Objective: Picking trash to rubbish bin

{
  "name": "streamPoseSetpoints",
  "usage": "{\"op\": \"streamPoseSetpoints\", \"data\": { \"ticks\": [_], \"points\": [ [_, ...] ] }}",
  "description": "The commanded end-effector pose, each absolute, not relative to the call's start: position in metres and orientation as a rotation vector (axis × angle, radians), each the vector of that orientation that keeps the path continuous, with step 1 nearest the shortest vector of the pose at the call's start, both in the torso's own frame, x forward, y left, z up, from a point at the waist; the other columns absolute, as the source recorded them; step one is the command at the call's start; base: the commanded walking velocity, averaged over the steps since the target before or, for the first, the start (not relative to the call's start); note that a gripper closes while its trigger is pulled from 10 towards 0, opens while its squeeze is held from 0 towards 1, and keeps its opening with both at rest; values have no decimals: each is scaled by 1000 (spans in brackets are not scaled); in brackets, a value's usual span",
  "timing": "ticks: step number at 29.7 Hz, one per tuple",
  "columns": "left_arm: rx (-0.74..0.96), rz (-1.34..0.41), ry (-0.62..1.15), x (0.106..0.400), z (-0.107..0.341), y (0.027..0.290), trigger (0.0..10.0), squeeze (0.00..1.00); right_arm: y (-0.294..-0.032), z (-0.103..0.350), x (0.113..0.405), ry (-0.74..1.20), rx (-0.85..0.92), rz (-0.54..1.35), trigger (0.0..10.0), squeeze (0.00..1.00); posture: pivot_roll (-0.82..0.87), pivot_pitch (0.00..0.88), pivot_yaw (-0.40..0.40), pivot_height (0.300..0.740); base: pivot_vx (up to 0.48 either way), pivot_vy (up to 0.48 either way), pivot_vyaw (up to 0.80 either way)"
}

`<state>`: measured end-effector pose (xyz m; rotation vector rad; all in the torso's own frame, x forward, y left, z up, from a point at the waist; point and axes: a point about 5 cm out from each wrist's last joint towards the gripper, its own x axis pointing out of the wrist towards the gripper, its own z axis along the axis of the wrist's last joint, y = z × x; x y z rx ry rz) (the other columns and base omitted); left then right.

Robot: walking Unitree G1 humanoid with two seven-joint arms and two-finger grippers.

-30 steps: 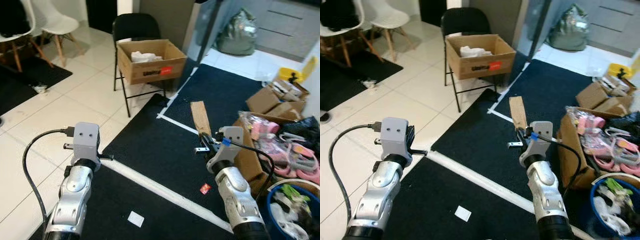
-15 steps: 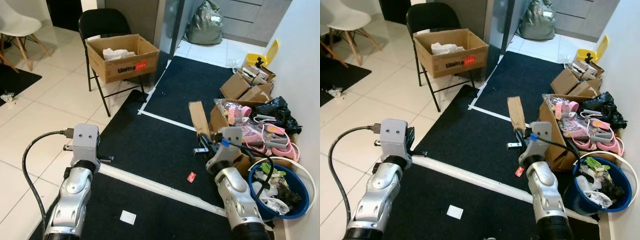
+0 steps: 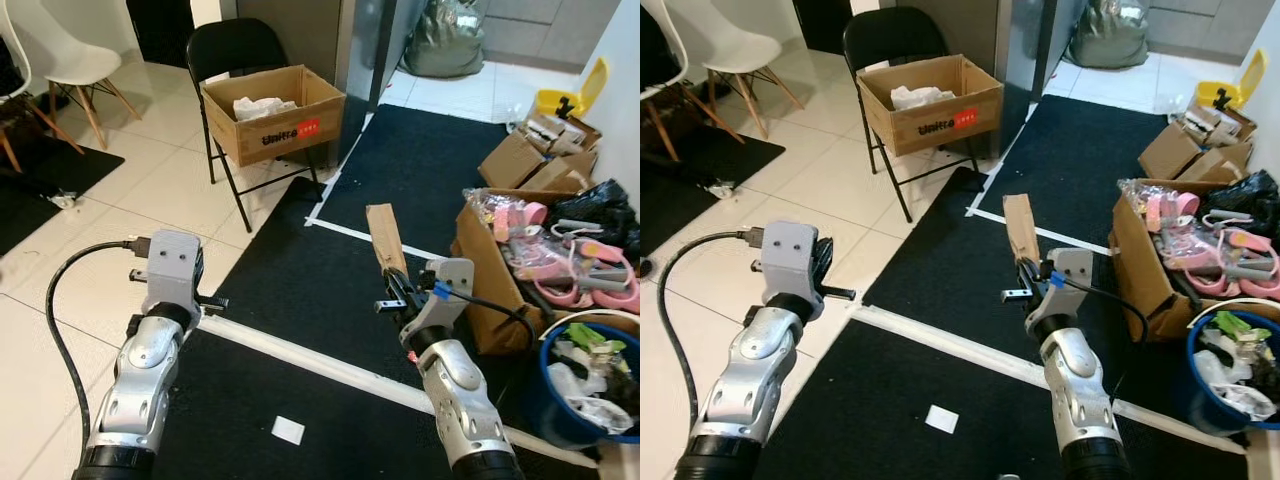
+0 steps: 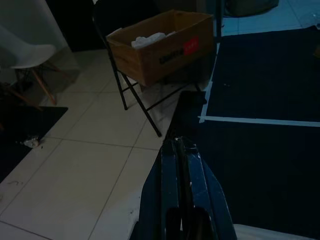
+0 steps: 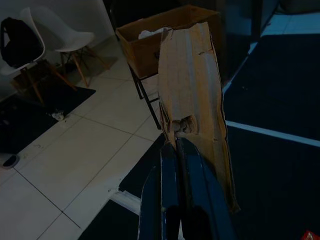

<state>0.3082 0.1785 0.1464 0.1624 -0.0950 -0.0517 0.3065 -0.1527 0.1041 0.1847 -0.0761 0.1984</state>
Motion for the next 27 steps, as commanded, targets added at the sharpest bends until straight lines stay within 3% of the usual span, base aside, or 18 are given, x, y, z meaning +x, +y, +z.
{"op": "streamPoseSetpoints", "data": {
  "ticks": [1, 11, 27],
  "points": [
    [165, -43, -50, 307, 138, 185, 10000, 0, -153, 100, 302, -70, 195, 188, 10000, 0, 63, 113, 84, 740, 0, 0, 0],
    [70, -8, -76, 305, 137, 188, 10000, 0, -154, 103, 303, -72, 181, 205, 10000, 0, 45, 116, 51, 740, 0, 0, 0],
    [58, -7, -88, 299, 135, 188, 10000, 0, -150, 103, 302, -66, 167, 240, 10000, 0, 45, 131, 24, 740, 0, 0, 0]
  ]
}}
